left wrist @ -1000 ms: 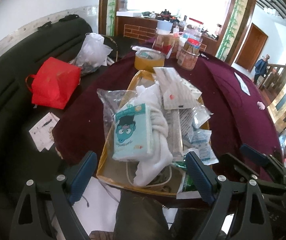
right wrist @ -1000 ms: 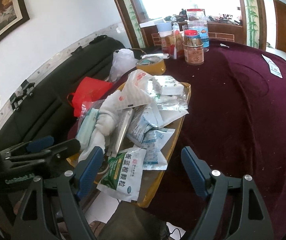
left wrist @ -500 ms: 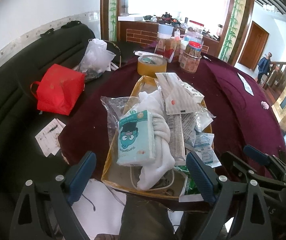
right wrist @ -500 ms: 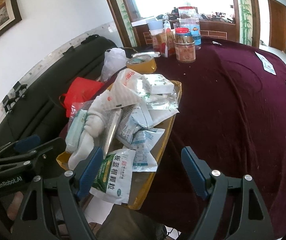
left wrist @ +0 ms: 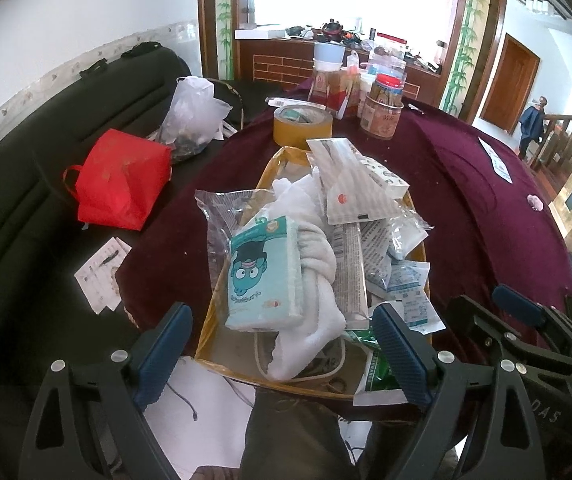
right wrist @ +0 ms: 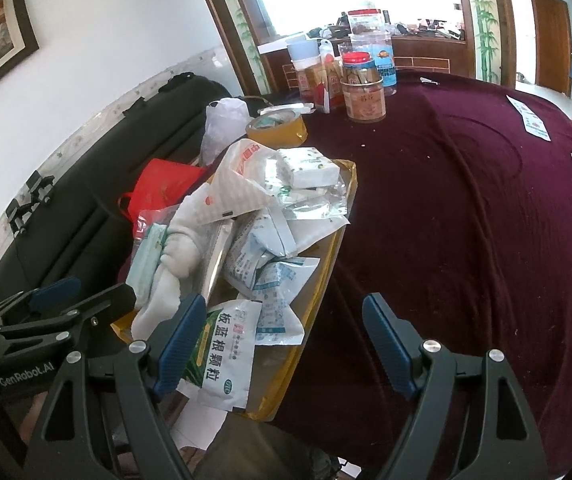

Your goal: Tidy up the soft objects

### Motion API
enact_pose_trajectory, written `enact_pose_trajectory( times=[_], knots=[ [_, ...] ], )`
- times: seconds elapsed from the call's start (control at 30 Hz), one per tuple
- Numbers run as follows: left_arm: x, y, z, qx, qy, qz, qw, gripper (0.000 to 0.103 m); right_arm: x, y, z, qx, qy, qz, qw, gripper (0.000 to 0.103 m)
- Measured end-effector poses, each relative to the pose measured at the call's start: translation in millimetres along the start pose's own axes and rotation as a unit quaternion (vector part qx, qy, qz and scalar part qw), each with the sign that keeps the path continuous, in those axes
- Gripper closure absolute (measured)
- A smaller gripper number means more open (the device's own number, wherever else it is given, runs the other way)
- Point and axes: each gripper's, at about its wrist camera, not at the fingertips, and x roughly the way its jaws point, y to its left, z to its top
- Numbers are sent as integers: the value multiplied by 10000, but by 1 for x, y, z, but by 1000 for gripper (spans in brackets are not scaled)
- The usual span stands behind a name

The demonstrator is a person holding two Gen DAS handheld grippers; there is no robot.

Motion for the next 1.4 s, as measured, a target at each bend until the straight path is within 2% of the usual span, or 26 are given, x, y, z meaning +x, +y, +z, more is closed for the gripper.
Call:
enact_pose_trajectory(
  times=[1.07, 1.4],
  knots=[
    [9, -2, -5, 70, 99, -88, 9999, 9, -10, -4, 0, 154, -144, -184, 9996, 23],
    [11, -6, -6, 167, 34, 116, 9998, 9, -12, -4, -2, 138, -156, -125, 9997, 23]
  ],
)
